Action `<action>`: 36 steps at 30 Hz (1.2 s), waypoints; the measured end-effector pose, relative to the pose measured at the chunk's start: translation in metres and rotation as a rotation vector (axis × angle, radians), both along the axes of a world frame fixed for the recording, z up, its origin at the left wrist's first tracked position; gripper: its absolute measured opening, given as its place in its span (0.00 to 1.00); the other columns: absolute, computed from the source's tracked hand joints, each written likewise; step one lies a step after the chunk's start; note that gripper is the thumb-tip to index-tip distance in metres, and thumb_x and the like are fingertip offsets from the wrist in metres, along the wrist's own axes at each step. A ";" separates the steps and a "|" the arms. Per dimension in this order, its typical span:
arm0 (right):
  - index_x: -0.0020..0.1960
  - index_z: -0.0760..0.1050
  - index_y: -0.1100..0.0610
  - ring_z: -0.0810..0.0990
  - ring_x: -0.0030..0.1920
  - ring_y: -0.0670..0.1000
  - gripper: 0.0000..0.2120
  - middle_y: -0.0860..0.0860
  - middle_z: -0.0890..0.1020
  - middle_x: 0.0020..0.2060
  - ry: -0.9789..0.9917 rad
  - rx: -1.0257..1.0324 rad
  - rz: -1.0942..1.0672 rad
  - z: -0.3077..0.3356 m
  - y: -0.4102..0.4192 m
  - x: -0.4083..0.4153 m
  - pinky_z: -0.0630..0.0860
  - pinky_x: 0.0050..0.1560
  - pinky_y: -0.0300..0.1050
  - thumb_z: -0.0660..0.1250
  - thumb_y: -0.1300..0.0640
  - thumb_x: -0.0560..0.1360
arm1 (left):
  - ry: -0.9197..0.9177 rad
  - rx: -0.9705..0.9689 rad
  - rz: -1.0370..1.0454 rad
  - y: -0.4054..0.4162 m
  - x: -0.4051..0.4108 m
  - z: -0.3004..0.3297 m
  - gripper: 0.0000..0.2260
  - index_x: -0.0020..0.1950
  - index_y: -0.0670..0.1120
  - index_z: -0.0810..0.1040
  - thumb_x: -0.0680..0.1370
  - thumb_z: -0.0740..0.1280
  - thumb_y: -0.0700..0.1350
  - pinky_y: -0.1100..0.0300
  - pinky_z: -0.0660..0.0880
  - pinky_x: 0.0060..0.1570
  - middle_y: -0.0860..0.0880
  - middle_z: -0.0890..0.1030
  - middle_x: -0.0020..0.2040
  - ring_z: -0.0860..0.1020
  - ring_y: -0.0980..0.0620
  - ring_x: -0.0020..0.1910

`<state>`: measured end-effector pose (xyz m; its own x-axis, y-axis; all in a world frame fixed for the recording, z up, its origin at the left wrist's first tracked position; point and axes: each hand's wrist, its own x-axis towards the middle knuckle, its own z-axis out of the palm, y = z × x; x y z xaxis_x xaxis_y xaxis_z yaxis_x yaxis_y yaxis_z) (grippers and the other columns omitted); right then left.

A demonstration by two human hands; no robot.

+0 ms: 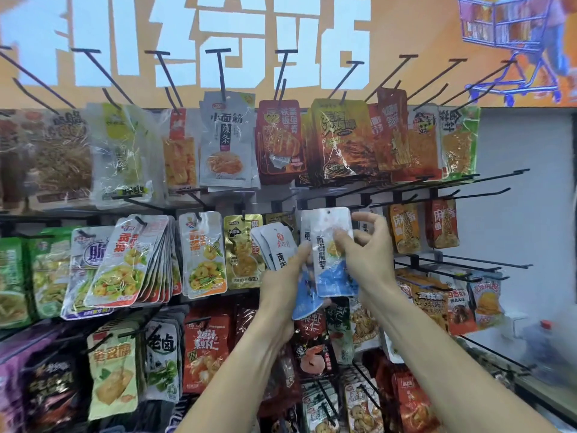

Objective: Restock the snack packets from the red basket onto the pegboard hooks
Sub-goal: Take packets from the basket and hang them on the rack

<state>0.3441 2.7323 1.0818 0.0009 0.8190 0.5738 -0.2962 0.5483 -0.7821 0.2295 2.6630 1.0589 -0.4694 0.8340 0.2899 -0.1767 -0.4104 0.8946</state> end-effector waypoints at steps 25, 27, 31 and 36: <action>0.66 0.76 0.49 0.80 0.59 0.55 0.17 0.52 0.81 0.63 -0.420 0.007 -0.217 0.026 0.069 -0.032 0.75 0.55 0.47 0.72 0.59 0.78 | 0.047 0.007 -0.202 -0.017 -0.002 0.005 0.15 0.66 0.41 0.79 0.88 0.59 0.48 0.41 0.85 0.45 0.38 0.87 0.56 0.87 0.37 0.53; 0.67 0.76 0.49 0.80 0.58 0.57 0.17 0.54 0.81 0.63 -0.503 0.006 -0.252 0.028 0.071 -0.035 0.76 0.54 0.48 0.71 0.56 0.79 | 0.086 0.013 -0.195 -0.016 -0.001 0.004 0.13 0.66 0.44 0.79 0.87 0.60 0.49 0.39 0.84 0.51 0.40 0.88 0.56 0.88 0.38 0.51; 0.65 0.80 0.51 0.81 0.55 0.51 0.14 0.50 0.84 0.58 -0.355 -0.040 -0.228 0.009 0.042 -0.016 0.78 0.59 0.50 0.69 0.49 0.81 | 0.065 0.023 -0.170 -0.013 -0.001 0.001 0.13 0.68 0.43 0.79 0.85 0.65 0.47 0.41 0.85 0.51 0.40 0.88 0.55 0.88 0.38 0.50; 0.52 0.83 0.67 0.88 0.43 0.51 0.15 0.59 0.88 0.47 -0.099 -0.237 0.281 -0.019 -0.006 -0.001 0.85 0.42 0.47 0.71 0.53 0.81 | 0.008 0.004 -0.037 -0.001 0.009 -0.004 0.15 0.66 0.43 0.81 0.81 0.73 0.46 0.47 0.85 0.53 0.45 0.88 0.55 0.87 0.42 0.53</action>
